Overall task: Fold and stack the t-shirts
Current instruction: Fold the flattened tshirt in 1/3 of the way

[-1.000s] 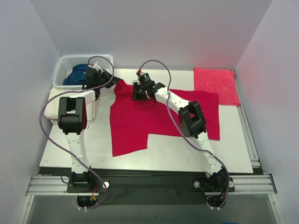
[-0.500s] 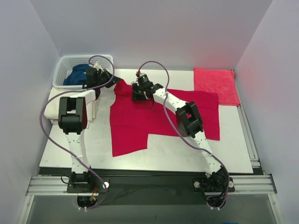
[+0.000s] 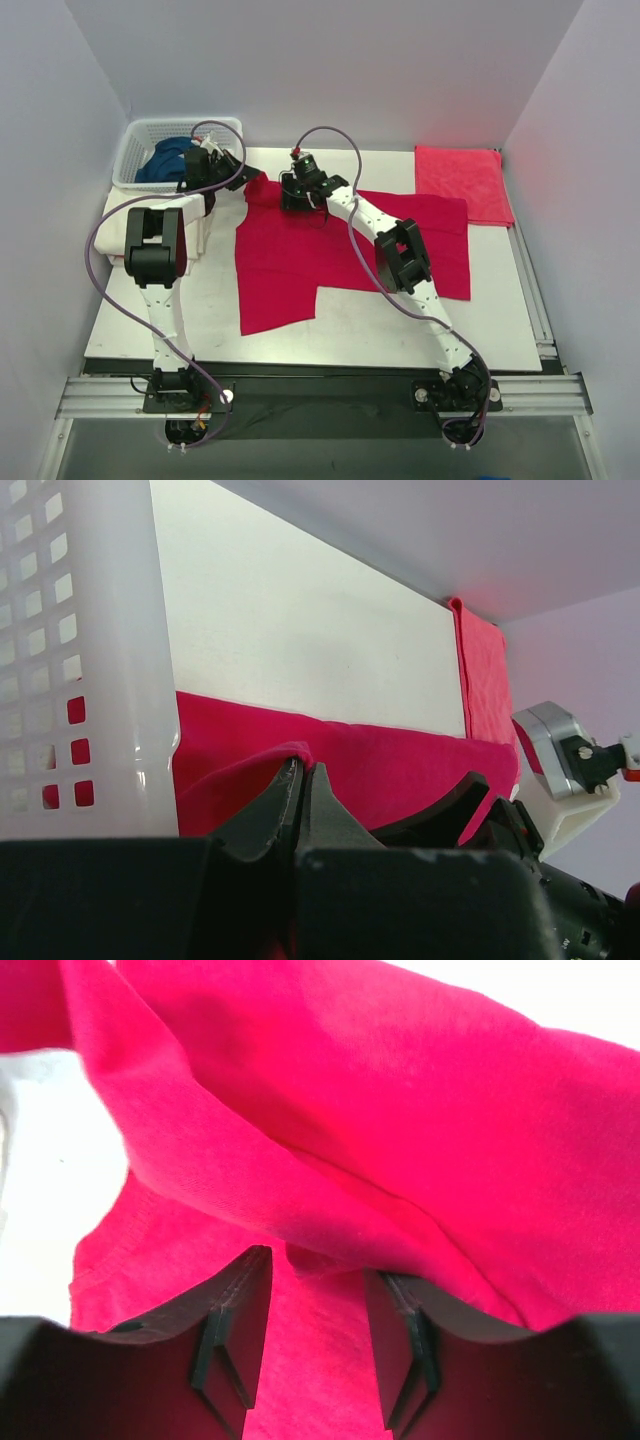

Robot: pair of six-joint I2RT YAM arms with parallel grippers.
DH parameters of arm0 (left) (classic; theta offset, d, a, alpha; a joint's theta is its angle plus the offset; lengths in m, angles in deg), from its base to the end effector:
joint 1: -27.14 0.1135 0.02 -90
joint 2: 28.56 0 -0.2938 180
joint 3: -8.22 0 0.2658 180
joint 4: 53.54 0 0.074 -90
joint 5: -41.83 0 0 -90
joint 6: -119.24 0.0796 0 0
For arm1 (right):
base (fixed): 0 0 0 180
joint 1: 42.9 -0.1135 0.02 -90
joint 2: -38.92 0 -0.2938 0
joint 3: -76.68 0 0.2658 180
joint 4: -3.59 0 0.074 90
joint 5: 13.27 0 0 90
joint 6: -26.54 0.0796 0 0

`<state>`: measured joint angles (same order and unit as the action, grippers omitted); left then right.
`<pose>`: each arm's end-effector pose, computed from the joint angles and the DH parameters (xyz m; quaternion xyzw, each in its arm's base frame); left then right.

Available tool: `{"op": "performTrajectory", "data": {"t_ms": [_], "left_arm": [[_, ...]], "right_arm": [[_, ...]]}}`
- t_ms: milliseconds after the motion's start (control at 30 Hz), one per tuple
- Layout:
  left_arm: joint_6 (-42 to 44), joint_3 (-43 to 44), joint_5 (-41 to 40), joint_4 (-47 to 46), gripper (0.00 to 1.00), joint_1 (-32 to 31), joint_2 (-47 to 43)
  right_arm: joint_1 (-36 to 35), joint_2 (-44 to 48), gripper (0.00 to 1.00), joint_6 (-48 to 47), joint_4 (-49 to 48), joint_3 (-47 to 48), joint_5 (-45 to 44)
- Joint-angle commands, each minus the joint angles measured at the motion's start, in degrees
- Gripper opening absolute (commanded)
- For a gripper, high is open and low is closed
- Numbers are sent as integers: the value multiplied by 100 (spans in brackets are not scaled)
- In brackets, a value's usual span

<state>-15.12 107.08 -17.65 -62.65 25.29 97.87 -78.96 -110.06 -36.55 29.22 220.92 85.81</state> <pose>0.5637 -0.0587 0.1817 -0.1404 0.7853 -0.4177 0.4349 0.5329 0.4036 0.1658 -0.1082 0.8590 0.3174 0.3868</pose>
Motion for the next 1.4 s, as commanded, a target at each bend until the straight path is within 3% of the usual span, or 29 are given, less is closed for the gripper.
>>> {"op": "performTrajectory", "data": {"t_ms": [0, 200, 500, 733, 933, 1133, 1367], "left_arm": [[85, -136, -46, -79, 0, 44, -206], [50, -171, -46, -131, 0, 44, -251], [-29, -215, -38, -228, 0, 44, -268], [-82, -285, -11, -298, 0, 44, -329], [-82, -312, 24, -316, 0, 53, -356], [-82, -329, 33, -316, 0, 62, -374], [-73, -294, 33, -281, 0, 88, -417]], "right_arm": [[-16, -157, 40, 7, 192, 345, -11], [-16, -148, 25, -72, 447, 416, -47], [-7, -183, 42, -46, 720, 494, -3], [28, -403, 43, 252, 755, 723, 199], [90, -447, 30, 367, 755, 785, 269], [98, -368, 0, 297, 755, 688, 129], [98, -113, 0, 130, 720, 565, -91]]}}
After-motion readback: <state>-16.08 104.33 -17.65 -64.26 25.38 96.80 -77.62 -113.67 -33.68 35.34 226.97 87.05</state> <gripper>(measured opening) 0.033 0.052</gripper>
